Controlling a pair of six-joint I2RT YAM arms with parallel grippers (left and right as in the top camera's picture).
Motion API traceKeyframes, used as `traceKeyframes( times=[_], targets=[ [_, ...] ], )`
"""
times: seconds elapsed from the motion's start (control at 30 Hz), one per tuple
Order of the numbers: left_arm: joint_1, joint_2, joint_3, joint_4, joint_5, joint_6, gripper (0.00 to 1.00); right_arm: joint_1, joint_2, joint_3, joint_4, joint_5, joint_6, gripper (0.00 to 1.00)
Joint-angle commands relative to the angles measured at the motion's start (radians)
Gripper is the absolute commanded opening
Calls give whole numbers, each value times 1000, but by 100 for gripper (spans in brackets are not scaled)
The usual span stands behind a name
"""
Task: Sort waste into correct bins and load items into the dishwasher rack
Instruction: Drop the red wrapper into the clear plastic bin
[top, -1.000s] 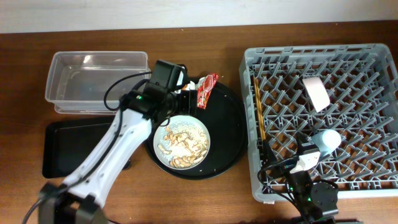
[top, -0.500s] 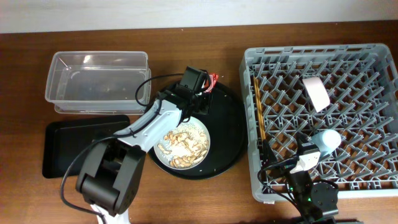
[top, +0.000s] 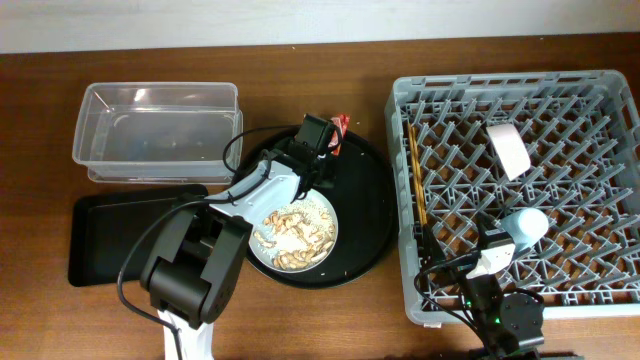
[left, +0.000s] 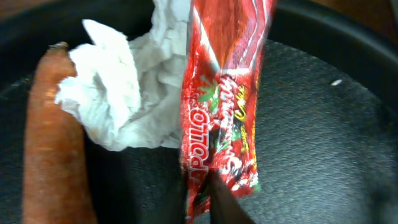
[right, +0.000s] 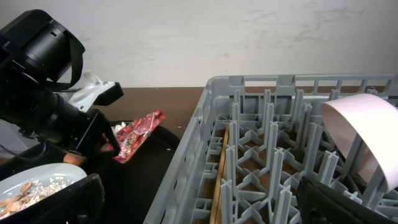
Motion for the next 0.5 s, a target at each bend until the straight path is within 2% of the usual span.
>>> traceKeyframes(
  times=[0.0,0.13,0.3,0.47],
  targets=[
    [-2,-2,10,-2,65,5,1,-6,-9,-9,3,-13,7,98],
    [14,-53,33,-55,66,5,0,-6,-9,-9,3,-13,7,98],
    [61,-216,108,-201,63,5,0,-6,-10,-9,3,-13,7,98],
    [168,-347,110,-275,-26,2,1,-6,-10,-9,3,-13,7,98]
  ],
)
